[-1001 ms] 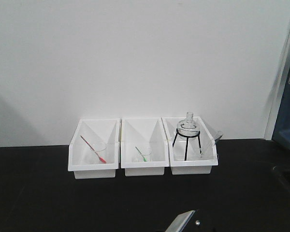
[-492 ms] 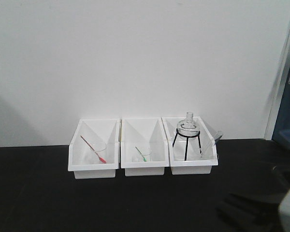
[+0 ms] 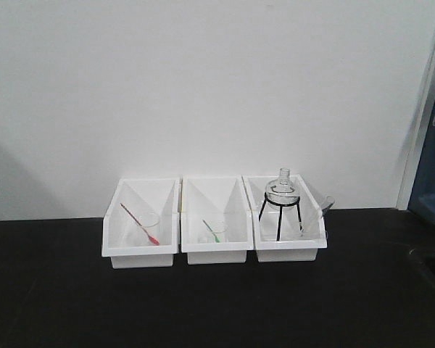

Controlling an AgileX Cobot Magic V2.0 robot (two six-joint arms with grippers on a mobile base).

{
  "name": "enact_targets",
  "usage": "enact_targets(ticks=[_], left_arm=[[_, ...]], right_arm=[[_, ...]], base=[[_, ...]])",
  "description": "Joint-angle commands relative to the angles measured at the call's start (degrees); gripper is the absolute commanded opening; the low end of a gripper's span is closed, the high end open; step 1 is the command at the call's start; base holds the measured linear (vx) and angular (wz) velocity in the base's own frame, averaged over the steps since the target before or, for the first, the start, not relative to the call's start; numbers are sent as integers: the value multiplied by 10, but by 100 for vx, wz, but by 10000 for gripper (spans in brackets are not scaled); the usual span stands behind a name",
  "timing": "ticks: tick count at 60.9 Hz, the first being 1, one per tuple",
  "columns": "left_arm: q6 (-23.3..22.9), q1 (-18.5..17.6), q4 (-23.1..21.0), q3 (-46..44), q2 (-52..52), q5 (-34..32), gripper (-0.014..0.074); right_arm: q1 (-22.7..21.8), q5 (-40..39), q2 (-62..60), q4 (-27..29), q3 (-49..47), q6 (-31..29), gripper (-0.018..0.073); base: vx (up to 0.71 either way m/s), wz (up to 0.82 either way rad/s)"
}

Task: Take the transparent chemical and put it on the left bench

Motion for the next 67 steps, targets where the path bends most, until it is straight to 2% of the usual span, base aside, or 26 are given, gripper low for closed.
enact_targets(ticks=[1,12,18,26,29,31,34,37,40,44,52,67], left_arm=[[-4,-1,0,9,-11,-45,-4],[-4,-1,0,9,-11,-45,-4],[-4,-1,0,9,-11,-45,-4],[-4,-1,0,9,-11,-45,-4],[-4,-1,0,9,-11,-45,-4],[-4,-1,0,9,-11,-45,-4],[-4,-1,0,9,-11,-45,-4],[-4,-1,0,9,-11,-45,-4],[-4,-1,0,9,-11,-45,-4],[-4,-1,0,9,-11,-45,-4],[-4,-1,0,9,-11,-45,-4],[-4,-1,0,9,-11,-45,-4]], right_arm=[[-4,-1,-3,-12,-19,4,-1],[-4,25,-3,-12,-19,5,-1],[-4,11,-3,11,-19,31,-1],[-4,-69,1,16,-10,52,-1],[-5,-119,1,30,-1,29,-1],[-10,-156,0,56,7,-8,-1],[-26,-203,-1,115,22,-90,-1],[-49,-245,-3,200,38,-159,-1],[-75,-283,-8,274,59,-215,-1],[-108,-335,-21,335,91,-254,-1],[-163,-394,-79,333,176,-259,-1],[-257,-363,-296,352,363,-230,-1]], base=[[0,0],[0,0],[0,0],[0,0],[0,0],[0,0],[0,0],[0,0],[0,0],[0,0],[0,0],[0,0]])
